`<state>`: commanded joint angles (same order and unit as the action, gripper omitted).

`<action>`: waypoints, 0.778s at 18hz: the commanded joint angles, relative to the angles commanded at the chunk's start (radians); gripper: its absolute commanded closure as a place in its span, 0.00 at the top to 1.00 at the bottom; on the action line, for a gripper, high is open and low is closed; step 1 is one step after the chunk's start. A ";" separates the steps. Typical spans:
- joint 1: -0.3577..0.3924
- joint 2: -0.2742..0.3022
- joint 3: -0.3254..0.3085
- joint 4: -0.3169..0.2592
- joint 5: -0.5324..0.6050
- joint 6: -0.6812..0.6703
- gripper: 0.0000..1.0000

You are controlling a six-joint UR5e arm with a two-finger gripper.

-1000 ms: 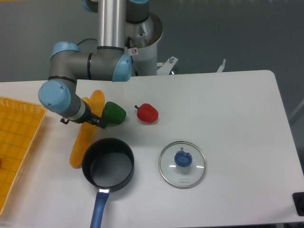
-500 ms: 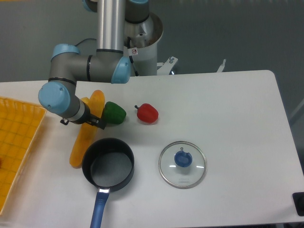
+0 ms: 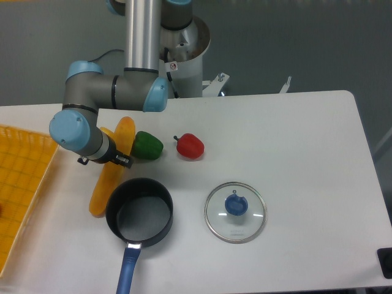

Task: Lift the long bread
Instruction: 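Lower the gripper onto the bread's upper end and close on it, then lift the grasped bread loaf up off the table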

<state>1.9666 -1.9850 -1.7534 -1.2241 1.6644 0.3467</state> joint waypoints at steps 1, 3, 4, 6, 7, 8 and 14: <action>0.000 0.000 0.000 -0.002 0.000 0.000 0.44; 0.002 0.002 0.006 -0.005 -0.002 0.000 0.44; 0.003 0.005 0.009 -0.005 -0.002 0.000 0.44; 0.005 0.009 0.015 -0.015 -0.003 0.002 0.44; 0.005 0.009 0.018 -0.020 -0.002 0.002 0.43; 0.006 0.009 0.020 -0.021 -0.002 0.002 0.43; 0.011 0.015 0.061 -0.092 -0.002 0.011 0.43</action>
<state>1.9773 -1.9696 -1.6920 -1.3160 1.6628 0.3574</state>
